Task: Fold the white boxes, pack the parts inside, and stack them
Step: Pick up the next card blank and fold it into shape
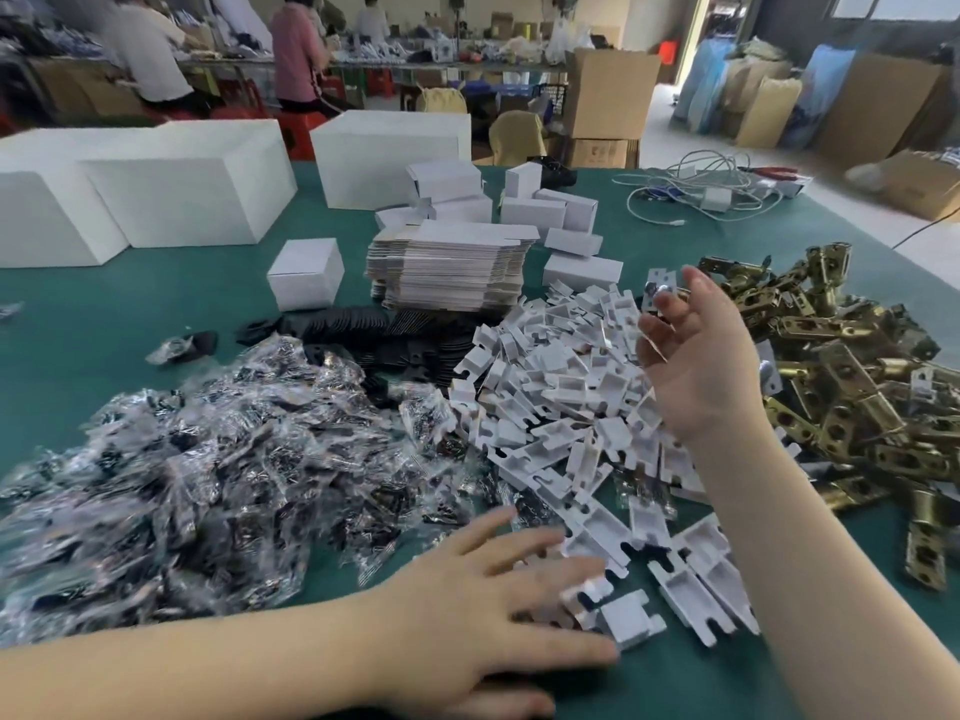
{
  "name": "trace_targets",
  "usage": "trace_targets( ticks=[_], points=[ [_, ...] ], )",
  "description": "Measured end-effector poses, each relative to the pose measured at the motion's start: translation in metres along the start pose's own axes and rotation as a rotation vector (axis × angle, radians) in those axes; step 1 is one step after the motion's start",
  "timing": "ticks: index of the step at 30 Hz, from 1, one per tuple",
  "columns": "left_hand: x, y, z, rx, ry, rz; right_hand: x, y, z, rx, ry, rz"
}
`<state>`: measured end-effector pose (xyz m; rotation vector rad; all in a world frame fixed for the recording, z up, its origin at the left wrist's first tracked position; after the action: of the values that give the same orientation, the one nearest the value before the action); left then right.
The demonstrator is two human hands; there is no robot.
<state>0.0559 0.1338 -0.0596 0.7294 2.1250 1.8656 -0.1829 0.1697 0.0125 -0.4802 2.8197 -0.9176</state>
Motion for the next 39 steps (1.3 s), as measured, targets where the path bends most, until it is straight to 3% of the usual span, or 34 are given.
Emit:
trace_targets(
  ticks=[6, 11, 14, 16, 20, 25, 29, 34, 36, 39],
  points=[
    [0.068, -0.011, -0.06, 0.057, 0.312, -0.153, -0.007, -0.013, -0.011, -0.101, 0.082, -0.073],
    [0.078, 0.003, -0.067, 0.007, 0.458, -0.112, -0.019, -0.014, -0.025, -0.258, 0.201, -0.023],
    [0.084, 0.023, -0.025, -0.016, 0.29, 0.076, -0.024, -0.011, -0.038, -0.263, 0.277, 0.004],
    [0.092, 0.014, 0.021, 0.017, 0.08, 0.071, -0.025, -0.01, -0.043, -0.272, 0.297, 0.016],
    [0.114, -0.004, 0.047, 0.148, -0.058, 0.05, -0.022, -0.01, -0.039, -0.333, 0.283, 0.034],
    [0.124, 0.011, -0.025, 0.295, 0.209, -0.022, -0.023, -0.016, -0.023, -0.598, 0.393, -0.037],
    [0.106, 0.02, -0.038, -0.183, 0.139, 0.179, -0.026, -0.013, -0.001, -0.932, 0.553, -0.043],
    [0.079, 0.059, -0.12, -0.449, 0.367, 0.499, -0.035, -0.027, 0.025, -1.318, 0.726, -0.102],
    [0.079, 0.076, -0.167, -0.349, 0.491, 0.558, -0.043, -0.035, 0.036, -1.428, 0.78, -0.146],
    [0.077, 0.084, -0.245, -0.027, 0.721, 0.474, -0.05, -0.038, 0.036, -1.395, 0.842, -0.159]
  ],
)
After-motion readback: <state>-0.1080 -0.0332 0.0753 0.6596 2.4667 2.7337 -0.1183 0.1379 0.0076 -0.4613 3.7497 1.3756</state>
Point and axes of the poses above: each hand's wrist, its own x-axis towards the middle knuckle, its own y-axis out of the back of the hand, z = x × y, the point moved 9 cm from there along x, towards the middle knuckle, and after that the axes turned 3 degrees about x, right-handed, at the moved point
